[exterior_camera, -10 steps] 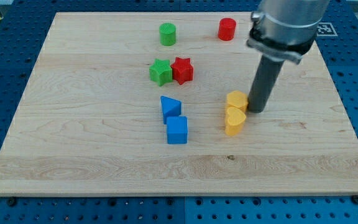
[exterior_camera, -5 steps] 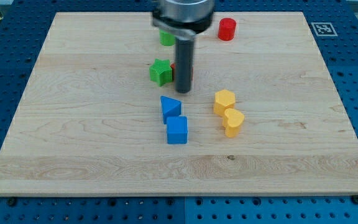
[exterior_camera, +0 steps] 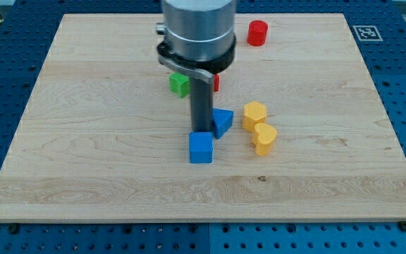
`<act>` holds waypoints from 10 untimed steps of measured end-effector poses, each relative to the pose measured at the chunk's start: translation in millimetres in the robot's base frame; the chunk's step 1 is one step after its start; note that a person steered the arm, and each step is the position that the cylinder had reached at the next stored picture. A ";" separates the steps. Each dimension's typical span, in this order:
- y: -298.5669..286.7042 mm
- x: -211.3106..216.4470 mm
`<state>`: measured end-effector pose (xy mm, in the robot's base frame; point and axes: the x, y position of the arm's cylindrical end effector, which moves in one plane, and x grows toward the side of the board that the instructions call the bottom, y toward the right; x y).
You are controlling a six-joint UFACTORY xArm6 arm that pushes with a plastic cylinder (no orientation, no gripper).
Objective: Push blue blocks into the yellow blocks
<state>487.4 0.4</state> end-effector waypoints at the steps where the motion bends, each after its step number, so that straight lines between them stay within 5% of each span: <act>1: 3.6 0.0; 4: -62.3 2.0; 6: -62.7 67.1; 8: -20.8 21.8; 10: -26.8 27.1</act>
<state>514.5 -26.4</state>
